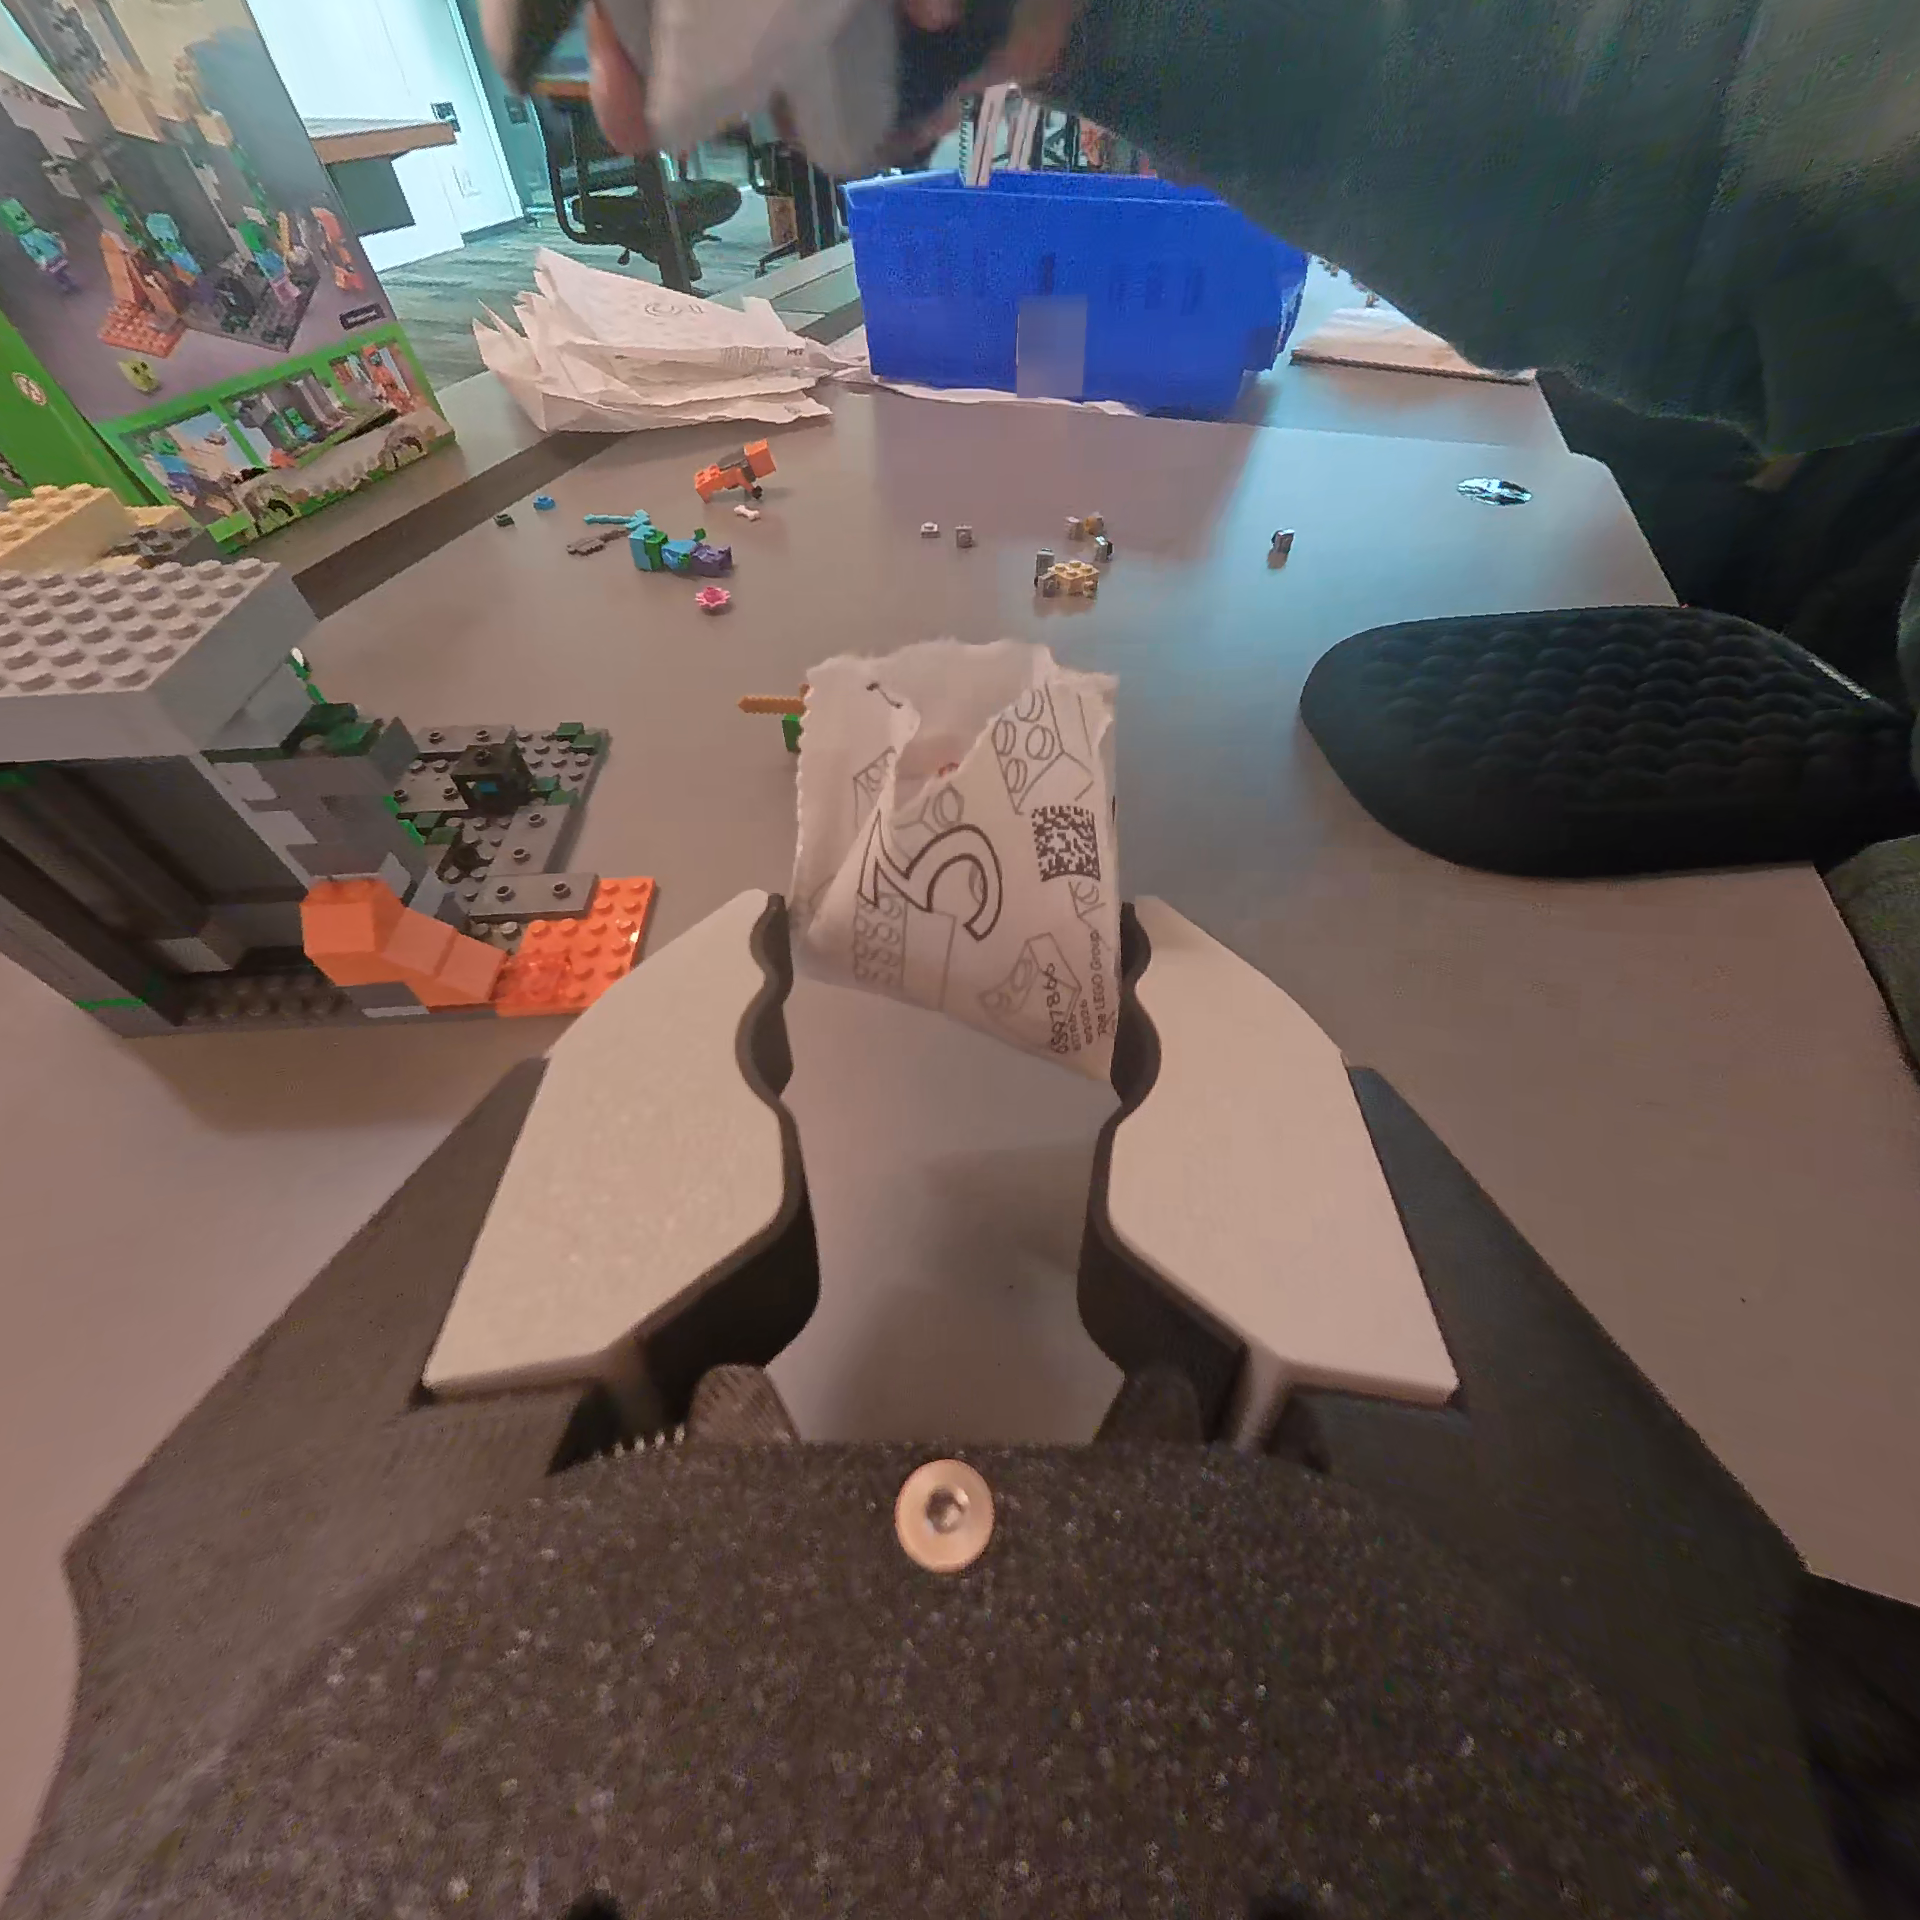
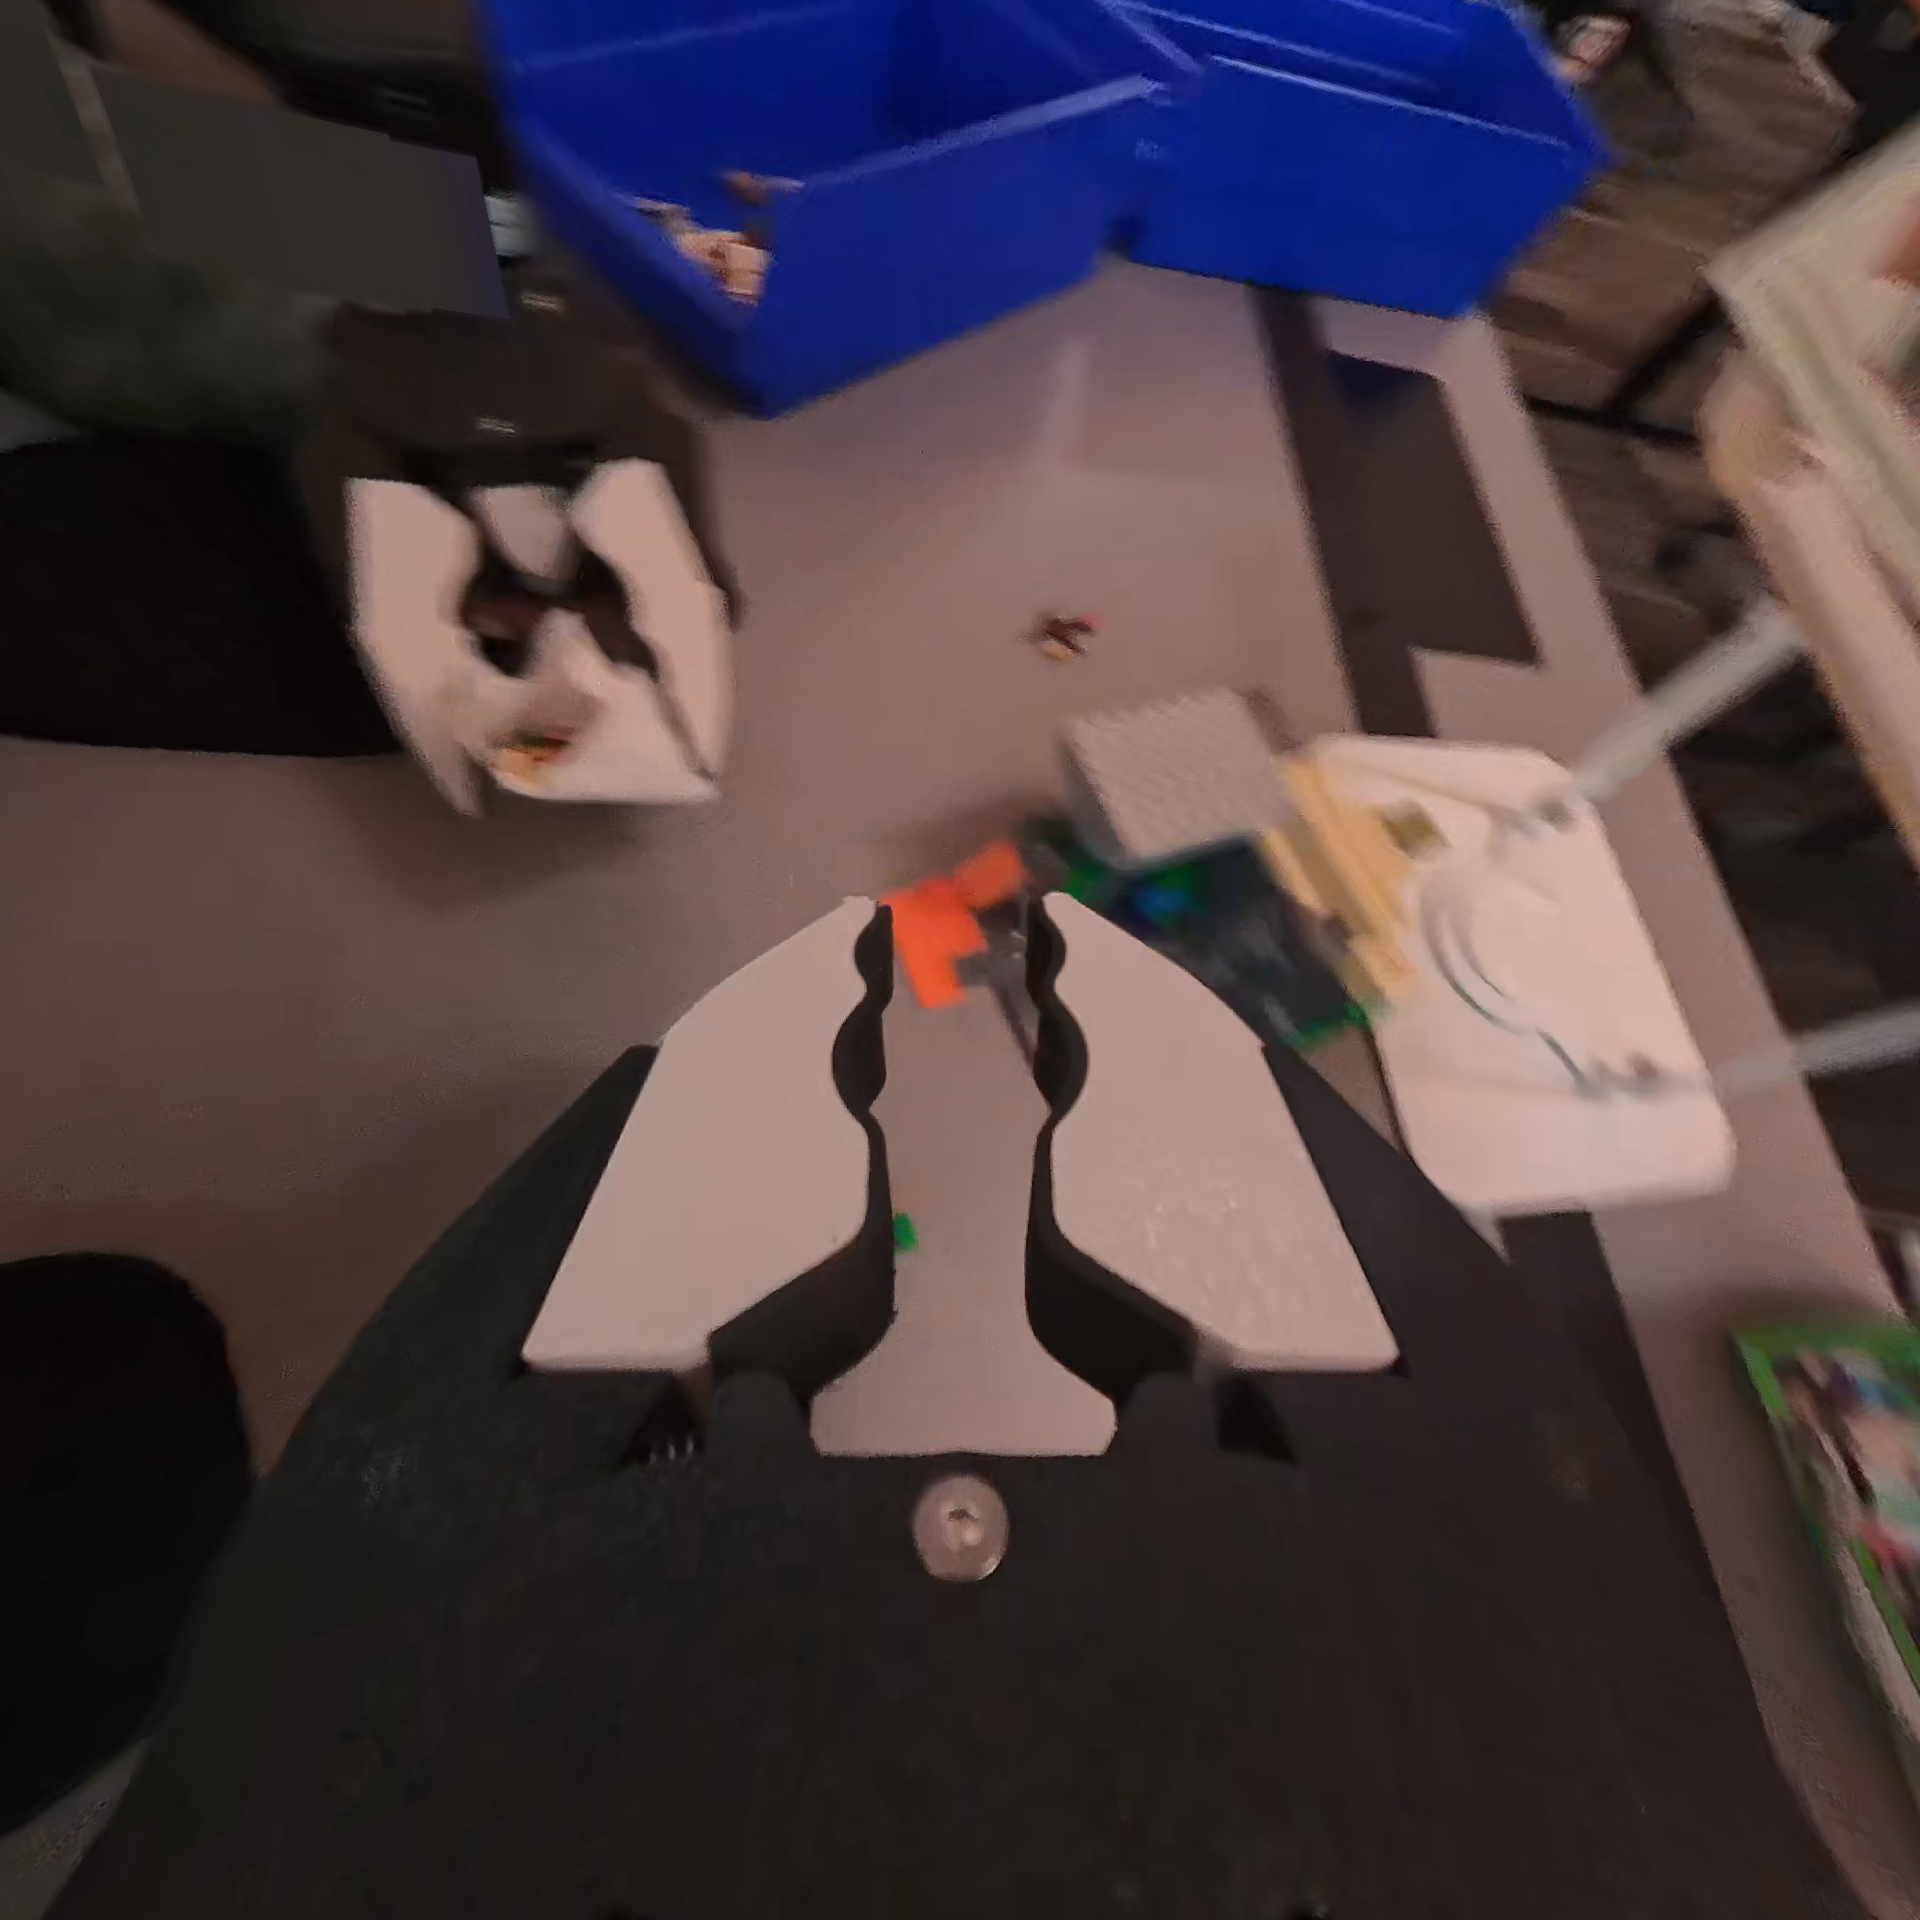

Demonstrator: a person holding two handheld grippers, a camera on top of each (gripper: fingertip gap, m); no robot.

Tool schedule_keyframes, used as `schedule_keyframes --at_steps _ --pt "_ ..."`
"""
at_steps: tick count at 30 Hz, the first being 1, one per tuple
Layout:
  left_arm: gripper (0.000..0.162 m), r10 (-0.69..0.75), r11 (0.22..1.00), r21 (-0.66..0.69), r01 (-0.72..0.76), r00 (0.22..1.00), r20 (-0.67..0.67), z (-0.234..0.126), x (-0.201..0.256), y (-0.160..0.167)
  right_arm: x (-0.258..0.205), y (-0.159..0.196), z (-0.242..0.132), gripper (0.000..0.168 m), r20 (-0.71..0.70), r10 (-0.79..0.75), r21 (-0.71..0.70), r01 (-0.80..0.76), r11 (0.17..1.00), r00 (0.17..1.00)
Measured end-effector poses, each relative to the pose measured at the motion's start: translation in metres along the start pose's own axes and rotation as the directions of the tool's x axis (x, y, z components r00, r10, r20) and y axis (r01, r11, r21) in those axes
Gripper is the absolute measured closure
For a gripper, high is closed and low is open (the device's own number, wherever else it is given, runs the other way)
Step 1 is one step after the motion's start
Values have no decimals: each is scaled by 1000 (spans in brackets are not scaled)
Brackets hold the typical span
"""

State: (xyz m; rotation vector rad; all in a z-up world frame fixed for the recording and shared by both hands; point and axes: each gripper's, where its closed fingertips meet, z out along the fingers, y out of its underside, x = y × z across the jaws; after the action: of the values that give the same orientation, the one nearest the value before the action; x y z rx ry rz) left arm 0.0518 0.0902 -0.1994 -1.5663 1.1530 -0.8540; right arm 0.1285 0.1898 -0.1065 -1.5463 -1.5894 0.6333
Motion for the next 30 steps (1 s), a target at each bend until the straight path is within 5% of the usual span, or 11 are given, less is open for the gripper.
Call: schedule_keyframes --at_steps 7,15,30 --pt "103 -1 1000 -7 1 1000 -2 0 0 1 141 125 -66 144 -348 358 -29 -391 920 867" --pt "103 -20 1000 -6 20 1000 -8 0 -1 1 190 237 -67 144 -482 514 -107 -630 770 710" --pt "103 -17 1000 -8 17 1000 -17 0 0 1 208 274 -37 143 -538 543 -185 -719 670 644"
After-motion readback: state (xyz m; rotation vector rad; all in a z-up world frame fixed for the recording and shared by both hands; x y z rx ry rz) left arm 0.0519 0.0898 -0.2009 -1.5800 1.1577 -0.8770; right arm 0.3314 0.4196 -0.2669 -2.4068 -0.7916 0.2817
